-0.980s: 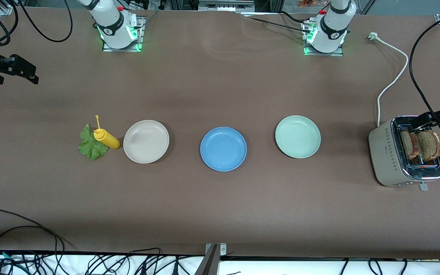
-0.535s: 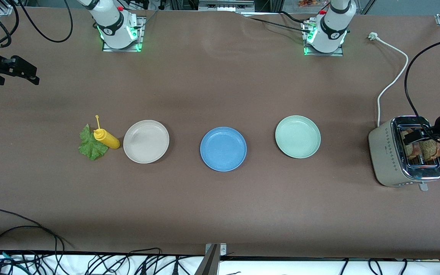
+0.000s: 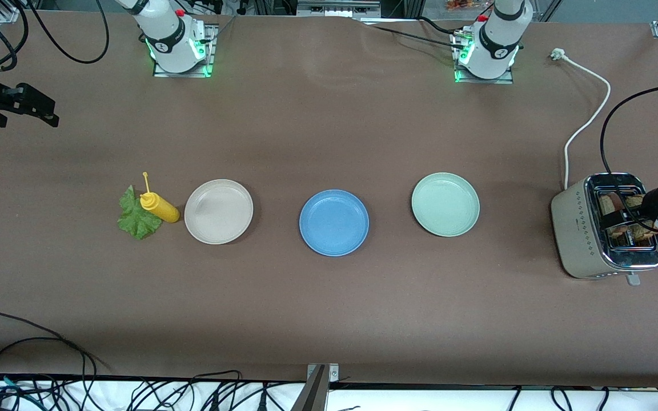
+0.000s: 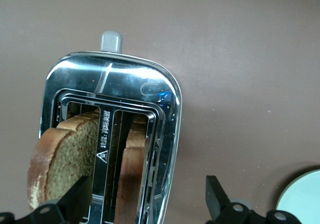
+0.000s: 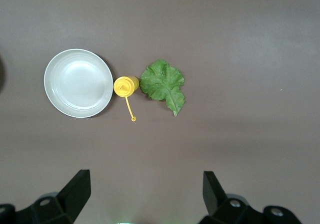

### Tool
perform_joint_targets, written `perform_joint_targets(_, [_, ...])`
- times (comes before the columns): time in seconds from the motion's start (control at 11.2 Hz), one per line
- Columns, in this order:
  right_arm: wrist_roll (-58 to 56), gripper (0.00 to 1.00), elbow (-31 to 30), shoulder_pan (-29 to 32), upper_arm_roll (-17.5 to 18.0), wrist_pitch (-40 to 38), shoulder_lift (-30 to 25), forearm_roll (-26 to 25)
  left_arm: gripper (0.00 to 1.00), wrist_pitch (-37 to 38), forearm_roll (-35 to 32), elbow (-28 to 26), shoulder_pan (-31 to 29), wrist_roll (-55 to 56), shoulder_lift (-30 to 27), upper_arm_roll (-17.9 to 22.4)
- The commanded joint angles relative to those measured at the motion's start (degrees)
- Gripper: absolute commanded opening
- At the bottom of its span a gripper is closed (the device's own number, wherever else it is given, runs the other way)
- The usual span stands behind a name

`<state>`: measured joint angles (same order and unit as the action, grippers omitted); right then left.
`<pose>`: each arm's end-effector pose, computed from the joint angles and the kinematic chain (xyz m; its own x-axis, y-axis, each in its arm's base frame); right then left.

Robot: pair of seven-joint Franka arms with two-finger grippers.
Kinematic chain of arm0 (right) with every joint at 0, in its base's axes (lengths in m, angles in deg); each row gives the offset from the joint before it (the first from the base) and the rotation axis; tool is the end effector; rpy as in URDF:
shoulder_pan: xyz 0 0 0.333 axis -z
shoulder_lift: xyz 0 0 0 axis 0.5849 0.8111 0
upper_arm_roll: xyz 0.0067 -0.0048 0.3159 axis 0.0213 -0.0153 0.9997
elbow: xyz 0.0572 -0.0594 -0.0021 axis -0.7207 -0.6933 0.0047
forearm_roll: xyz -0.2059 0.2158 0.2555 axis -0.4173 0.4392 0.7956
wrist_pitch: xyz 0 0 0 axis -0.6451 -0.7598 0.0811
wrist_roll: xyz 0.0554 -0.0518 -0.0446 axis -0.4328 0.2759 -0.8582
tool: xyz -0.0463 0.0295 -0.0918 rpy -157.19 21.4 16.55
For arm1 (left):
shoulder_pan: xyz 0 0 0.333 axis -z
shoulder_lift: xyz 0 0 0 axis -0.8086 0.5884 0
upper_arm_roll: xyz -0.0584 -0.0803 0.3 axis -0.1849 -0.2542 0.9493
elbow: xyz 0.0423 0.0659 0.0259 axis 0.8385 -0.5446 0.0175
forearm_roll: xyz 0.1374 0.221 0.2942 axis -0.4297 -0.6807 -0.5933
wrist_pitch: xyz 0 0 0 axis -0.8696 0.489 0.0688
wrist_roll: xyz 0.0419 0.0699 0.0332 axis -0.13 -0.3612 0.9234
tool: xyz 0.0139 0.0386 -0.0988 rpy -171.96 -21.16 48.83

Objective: Make sandwich in blue plate with both arms
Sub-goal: 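Move the left gripper down over the toaster toward the bread slice, then close the left gripper on the bread slice and lift it out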

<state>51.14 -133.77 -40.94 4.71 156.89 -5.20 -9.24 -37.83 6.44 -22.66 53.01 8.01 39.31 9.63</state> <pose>0.5318 -0.0097 0.6173 0.9986 0.0381 -0.0369 0.0391 -0.9989 0.0269 0.6406 0.1412 0.4026 0.9790 0.2020 -0.0277 0.1995 -0.9771 -0.0743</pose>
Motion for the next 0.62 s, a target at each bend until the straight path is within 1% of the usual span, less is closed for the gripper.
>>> perform_joint_targets(0.0, [-0.4, 1.00, 1.7, 0.2, 0.1, -1.2, 0.5, 0.9, 1.00, -1.2, -0.8, 1.0, 0.0, -1.1, 1.5, 0.4])
perform_joint_targets(0.18, [-0.4, 1.00, 1.7, 0.2, 0.1, -1.2, 0.5, 0.9, 1.00, -1.3, -0.8, 1.0, -0.2, -1.2, 2.7, 0.4])
perform_joint_targets(0.27, [-0.4, 1.00, 1.7, 0.2, 0.1, -1.2, 0.5, 0.9, 0.90, -1.3, -0.9, 0.8, -0.3, -1.2, 2.8, 0.4])
perform_joint_targets(0.45, [-0.4, 1.00, 1.7, 0.1, 0.1, -1.2, 0.5, 0.9, 0.57, -0.9, -1.3, 0.3, -0.3, -2.8, 2.9, 0.4])
perform_joint_targets(0.53, [-0.4, 1.00, 1.7, 0.1, 0.1, -1.2, 0.5, 0.9, 0.46, -0.8, -1.2, 0.3, -0.8, -5.3, 3.0, 0.4])
